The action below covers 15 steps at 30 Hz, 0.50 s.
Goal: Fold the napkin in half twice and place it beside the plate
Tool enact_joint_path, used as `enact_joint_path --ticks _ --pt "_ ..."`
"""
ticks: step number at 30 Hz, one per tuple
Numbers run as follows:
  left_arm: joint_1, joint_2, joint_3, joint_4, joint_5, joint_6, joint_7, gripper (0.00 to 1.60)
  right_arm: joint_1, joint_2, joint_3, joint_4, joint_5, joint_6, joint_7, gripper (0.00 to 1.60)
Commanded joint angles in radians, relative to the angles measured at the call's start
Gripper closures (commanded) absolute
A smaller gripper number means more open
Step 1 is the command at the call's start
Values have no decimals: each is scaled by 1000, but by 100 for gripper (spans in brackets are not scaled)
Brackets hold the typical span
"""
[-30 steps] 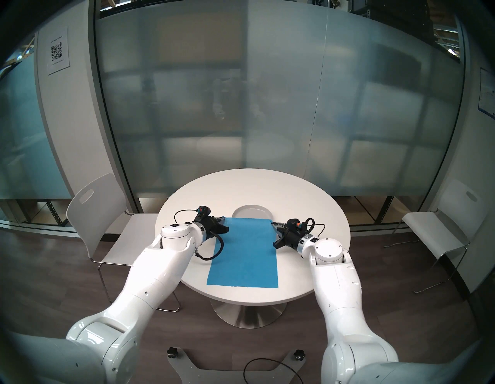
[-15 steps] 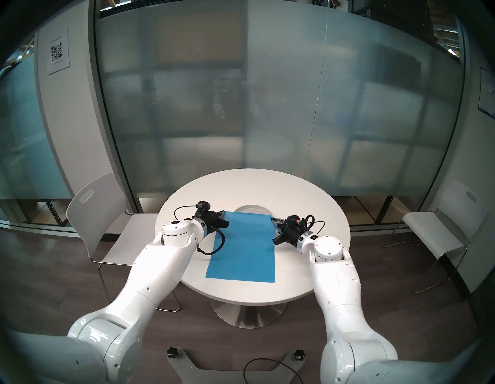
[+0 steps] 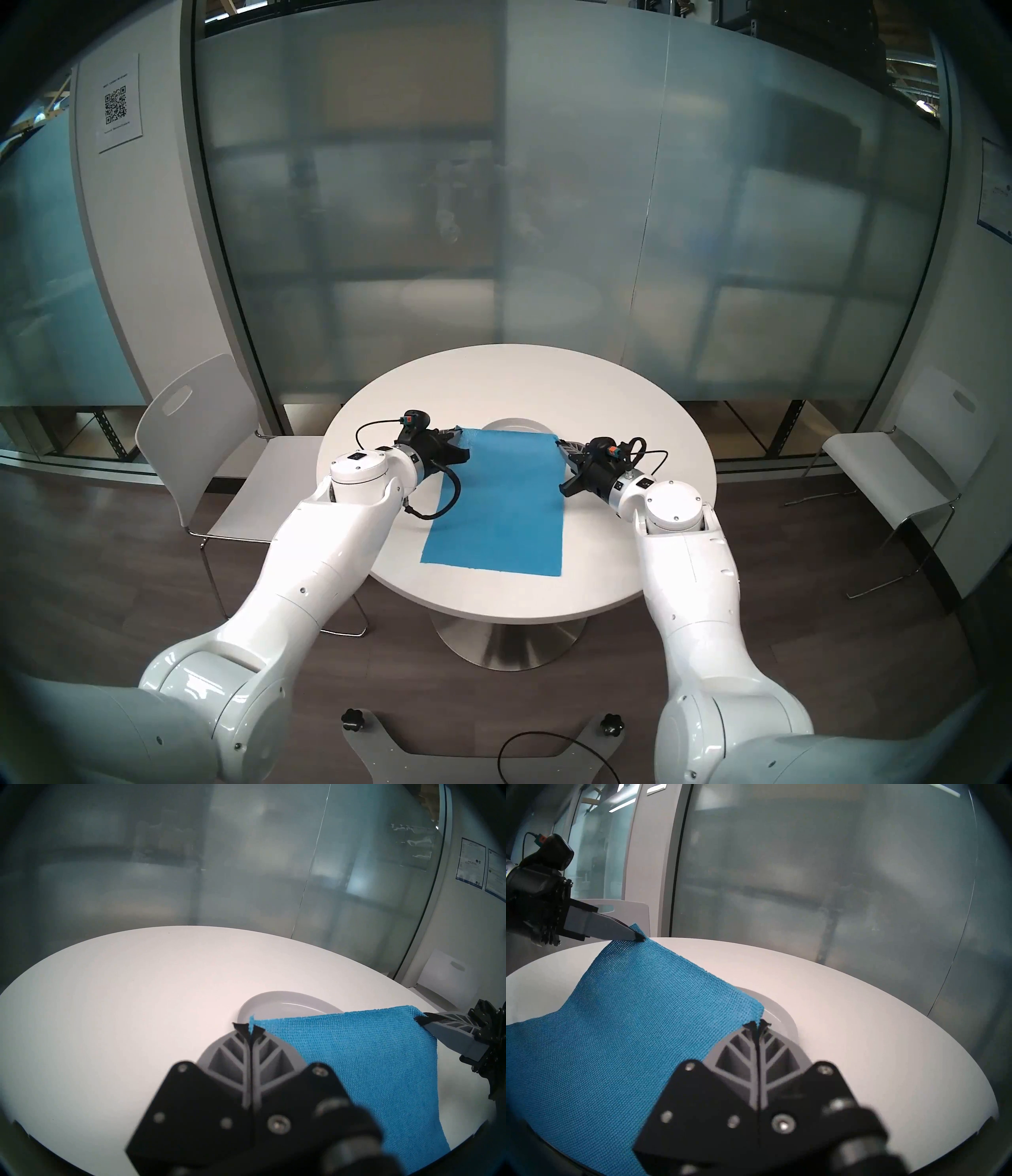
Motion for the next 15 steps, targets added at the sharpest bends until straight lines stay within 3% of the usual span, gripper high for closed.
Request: enact_joint_path --ticks 1,15 --pt "34 12 -4 -85 -4 -6 -8 160 -16 -7 3 -62 16 -9 16 160" --pt "125 41 -9 -211 -7 30 -22 160 -86 -18 9 -168 17 29 59 160"
